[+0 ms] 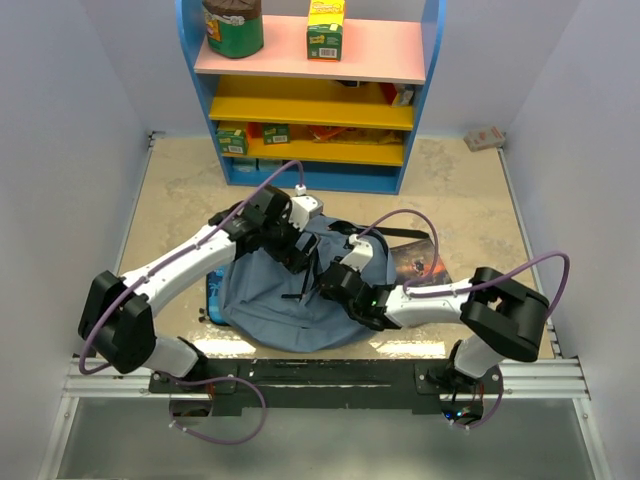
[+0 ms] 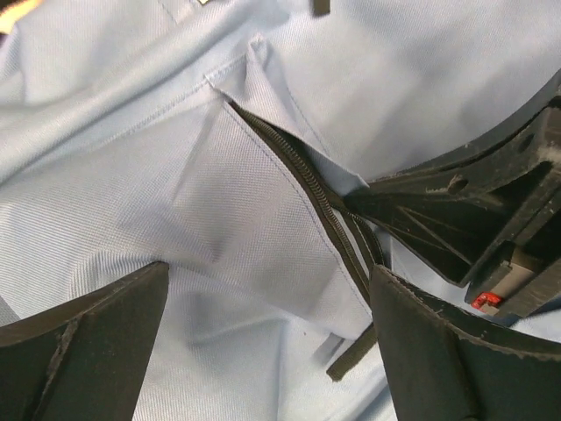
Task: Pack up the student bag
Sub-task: Unzip the student bag at the center of the board.
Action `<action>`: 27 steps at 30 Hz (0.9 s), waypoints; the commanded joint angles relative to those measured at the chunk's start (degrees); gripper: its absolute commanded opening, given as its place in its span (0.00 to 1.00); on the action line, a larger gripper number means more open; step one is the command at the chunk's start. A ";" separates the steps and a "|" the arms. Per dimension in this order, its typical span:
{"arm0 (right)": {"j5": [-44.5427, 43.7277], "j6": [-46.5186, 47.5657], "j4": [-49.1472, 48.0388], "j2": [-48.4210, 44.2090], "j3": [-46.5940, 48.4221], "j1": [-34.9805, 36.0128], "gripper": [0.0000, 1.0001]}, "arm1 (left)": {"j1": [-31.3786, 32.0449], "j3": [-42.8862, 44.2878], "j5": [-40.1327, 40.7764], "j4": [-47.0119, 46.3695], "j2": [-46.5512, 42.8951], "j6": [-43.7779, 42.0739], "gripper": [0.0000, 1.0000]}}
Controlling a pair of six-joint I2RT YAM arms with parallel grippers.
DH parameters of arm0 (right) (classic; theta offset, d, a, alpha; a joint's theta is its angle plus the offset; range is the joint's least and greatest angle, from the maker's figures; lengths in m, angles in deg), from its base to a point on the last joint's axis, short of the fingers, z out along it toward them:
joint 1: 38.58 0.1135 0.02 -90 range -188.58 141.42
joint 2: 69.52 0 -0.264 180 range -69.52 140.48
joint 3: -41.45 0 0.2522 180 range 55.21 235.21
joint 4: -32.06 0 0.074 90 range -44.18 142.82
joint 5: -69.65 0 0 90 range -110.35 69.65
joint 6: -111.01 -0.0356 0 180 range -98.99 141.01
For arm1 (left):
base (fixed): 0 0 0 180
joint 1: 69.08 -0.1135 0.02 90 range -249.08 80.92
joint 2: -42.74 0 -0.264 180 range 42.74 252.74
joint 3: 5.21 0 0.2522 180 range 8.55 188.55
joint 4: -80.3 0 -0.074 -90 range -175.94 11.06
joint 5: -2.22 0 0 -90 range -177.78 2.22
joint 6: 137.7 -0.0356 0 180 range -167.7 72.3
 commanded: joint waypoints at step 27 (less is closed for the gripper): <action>2.75 -2.25 -9.40 -2.57 -7.01 0.52 0.00 | 14.72 0.10 32.03 -14.87 0.23 -5.62 1.00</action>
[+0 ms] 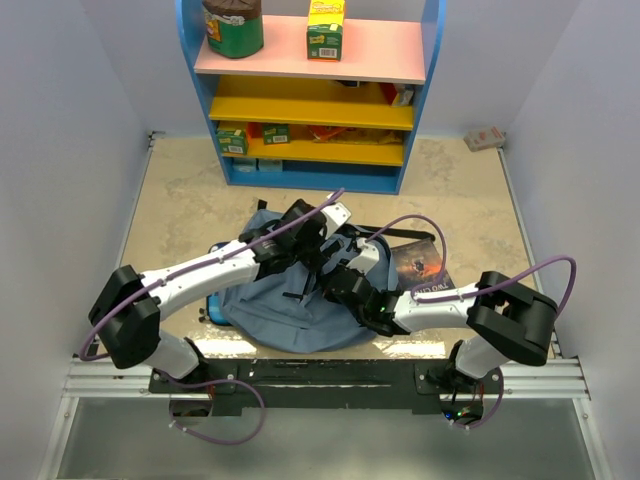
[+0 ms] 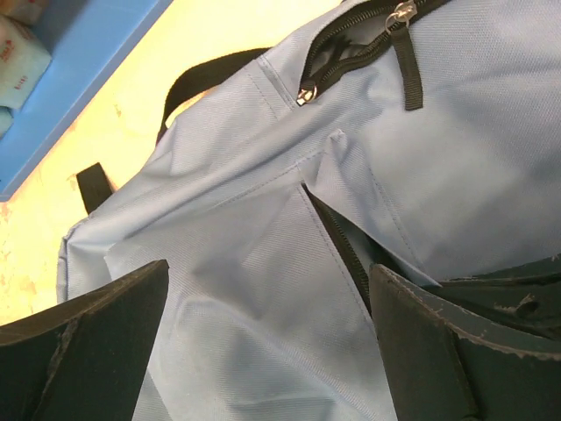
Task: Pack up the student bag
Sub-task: Unzip the student bag at the center of the board.
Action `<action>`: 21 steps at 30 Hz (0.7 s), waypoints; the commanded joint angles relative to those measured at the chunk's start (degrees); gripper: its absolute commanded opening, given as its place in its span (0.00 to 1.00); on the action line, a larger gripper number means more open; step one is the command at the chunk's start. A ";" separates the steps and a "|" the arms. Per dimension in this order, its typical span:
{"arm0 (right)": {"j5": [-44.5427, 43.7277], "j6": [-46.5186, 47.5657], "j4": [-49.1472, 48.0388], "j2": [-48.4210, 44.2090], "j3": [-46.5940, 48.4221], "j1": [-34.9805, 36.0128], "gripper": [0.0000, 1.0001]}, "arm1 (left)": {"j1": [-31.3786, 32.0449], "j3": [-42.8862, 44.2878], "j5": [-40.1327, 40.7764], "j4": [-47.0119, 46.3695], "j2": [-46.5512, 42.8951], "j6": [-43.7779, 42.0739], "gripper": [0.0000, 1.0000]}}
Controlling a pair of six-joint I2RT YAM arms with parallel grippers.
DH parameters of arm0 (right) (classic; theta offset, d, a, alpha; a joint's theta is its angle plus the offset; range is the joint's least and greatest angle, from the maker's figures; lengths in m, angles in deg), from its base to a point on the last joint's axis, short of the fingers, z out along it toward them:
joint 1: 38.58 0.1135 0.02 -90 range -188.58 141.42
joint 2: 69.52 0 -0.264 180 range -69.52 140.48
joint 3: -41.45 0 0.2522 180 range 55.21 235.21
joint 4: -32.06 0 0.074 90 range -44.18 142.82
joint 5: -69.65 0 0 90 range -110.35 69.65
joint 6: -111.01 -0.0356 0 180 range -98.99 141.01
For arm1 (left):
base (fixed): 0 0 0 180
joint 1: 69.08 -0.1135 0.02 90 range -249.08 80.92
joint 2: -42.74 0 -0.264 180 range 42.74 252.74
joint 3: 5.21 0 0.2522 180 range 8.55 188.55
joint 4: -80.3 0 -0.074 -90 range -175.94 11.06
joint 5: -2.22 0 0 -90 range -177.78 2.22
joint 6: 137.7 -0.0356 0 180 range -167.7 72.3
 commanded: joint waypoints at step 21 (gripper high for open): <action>1.35 -2.10 0.20 -1.29 -1.22 0.52 0.00 | 2.89 -6.78 3.50 -6.49 -1.41 -3.73 0.99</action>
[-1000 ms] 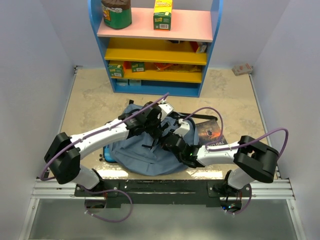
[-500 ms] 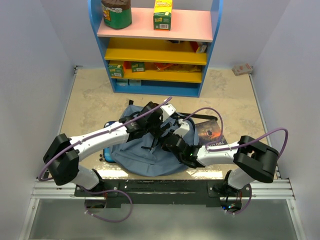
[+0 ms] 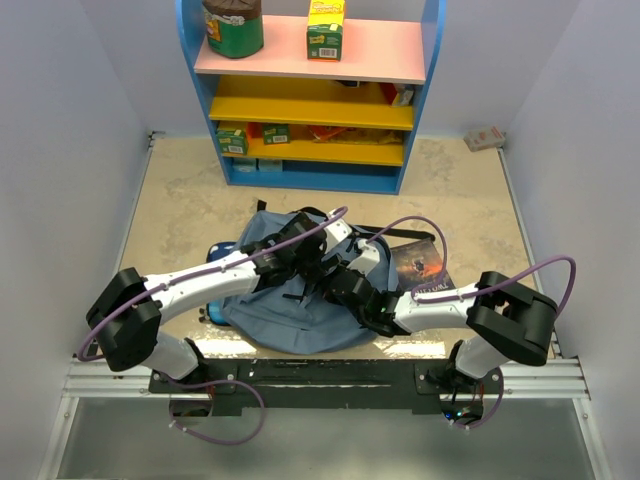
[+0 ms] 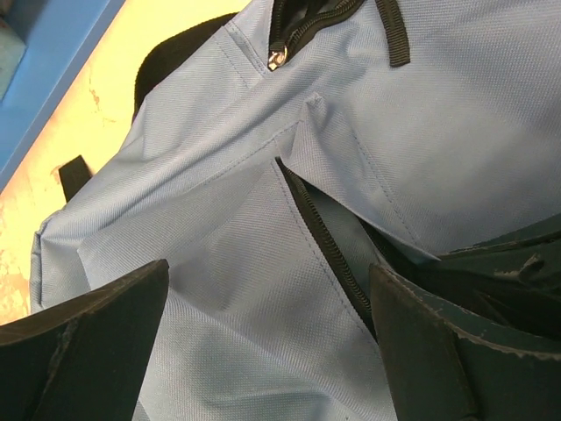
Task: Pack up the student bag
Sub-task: Unzip the student bag at the center of the board.
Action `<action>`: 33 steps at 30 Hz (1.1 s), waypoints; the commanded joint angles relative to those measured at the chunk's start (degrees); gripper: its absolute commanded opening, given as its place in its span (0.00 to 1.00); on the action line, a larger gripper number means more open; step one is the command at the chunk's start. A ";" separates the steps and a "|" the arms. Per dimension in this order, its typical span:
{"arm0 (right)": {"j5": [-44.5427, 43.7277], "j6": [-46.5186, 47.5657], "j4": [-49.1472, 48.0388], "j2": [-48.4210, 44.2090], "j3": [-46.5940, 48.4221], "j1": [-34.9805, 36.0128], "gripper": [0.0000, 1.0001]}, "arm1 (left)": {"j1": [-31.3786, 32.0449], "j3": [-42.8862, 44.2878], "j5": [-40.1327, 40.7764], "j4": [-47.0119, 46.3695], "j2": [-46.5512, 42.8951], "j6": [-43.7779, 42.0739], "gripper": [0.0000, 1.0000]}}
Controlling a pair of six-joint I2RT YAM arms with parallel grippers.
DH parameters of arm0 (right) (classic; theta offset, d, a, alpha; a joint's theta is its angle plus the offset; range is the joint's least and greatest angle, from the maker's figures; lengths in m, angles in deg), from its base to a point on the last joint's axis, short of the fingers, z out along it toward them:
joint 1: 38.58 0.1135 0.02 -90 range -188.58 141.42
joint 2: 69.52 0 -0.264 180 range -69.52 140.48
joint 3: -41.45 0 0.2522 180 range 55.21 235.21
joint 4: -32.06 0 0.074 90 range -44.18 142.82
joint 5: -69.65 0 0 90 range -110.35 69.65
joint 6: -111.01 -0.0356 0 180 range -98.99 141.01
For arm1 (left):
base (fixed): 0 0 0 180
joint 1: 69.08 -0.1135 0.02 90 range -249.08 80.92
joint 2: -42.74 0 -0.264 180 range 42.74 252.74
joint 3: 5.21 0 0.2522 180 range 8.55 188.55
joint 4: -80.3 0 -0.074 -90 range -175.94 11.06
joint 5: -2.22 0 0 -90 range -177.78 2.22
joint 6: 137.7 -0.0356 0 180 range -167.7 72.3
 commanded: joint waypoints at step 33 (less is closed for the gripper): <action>0.65 9.01 2.64 -9.29 5.56 0.57 0.16 | -10.52 5.33 -7.87 3.65 -8.36 -1.02 0.00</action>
